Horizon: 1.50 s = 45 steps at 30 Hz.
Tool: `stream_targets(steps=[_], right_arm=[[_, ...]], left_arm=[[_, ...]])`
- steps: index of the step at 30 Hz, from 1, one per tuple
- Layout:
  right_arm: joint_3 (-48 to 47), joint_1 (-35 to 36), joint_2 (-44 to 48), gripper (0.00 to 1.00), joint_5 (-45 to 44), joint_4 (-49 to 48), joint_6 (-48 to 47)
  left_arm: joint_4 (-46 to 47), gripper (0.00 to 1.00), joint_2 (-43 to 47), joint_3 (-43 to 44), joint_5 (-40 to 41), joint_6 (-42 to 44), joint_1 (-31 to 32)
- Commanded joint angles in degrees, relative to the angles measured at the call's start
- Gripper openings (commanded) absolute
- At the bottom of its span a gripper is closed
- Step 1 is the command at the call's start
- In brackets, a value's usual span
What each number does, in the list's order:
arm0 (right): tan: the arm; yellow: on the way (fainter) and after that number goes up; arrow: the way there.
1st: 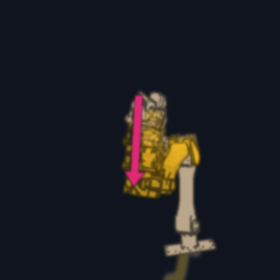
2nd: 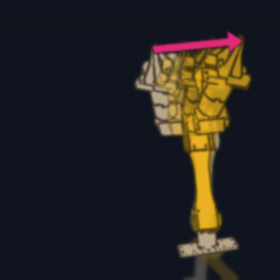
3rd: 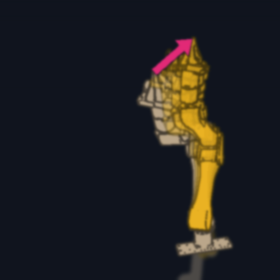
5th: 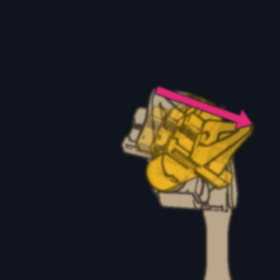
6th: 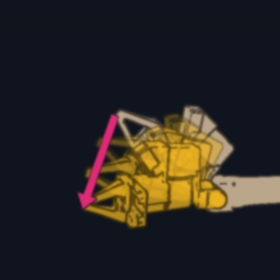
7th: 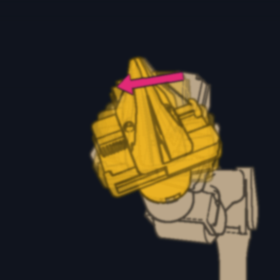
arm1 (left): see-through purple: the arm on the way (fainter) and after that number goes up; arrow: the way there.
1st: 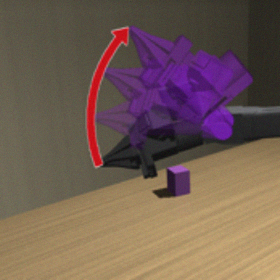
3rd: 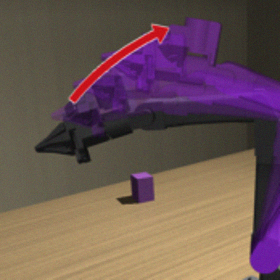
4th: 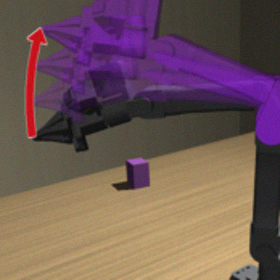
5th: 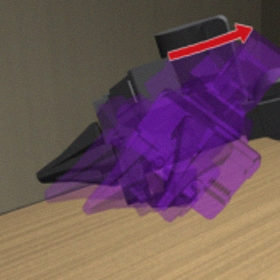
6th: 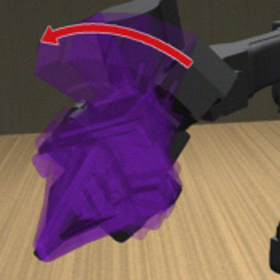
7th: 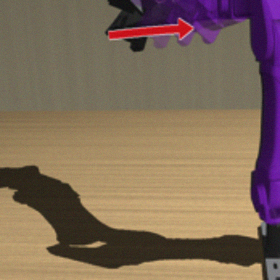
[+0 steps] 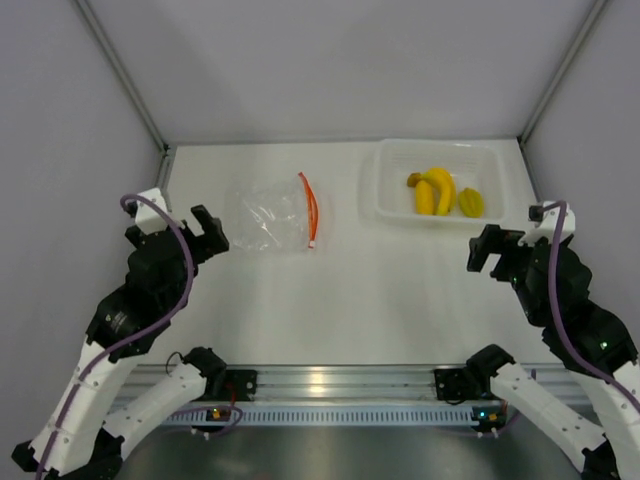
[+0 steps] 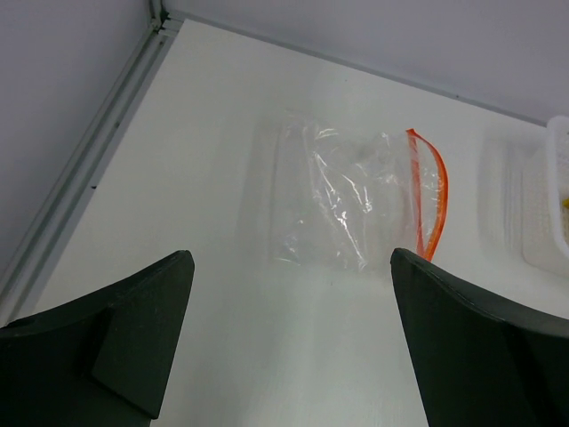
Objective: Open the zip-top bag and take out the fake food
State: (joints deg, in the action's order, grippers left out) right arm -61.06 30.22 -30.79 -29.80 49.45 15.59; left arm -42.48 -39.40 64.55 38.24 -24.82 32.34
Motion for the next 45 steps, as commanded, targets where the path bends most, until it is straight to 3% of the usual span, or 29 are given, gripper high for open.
stream_targets(steps=[1,17,45], right_arm=[[-4.4,0.0,1.5,0.99,-1.8,5.1,-1.9],[-2.9,0.0,8.7,0.99,-2.3,10.1,-1.9],[-0.3,0.0,7.8,0.99,-2.1,7.5,-2.0]], left_arm=[[-5.2,0.98,2.7,-0.5,4.3,4.6,-0.2],[-11.1,0.98,16.6,-0.8,3.4,6.9,-0.2],[-10.9,0.98,14.8,-5.7,5.6,3.1,-0.1]])
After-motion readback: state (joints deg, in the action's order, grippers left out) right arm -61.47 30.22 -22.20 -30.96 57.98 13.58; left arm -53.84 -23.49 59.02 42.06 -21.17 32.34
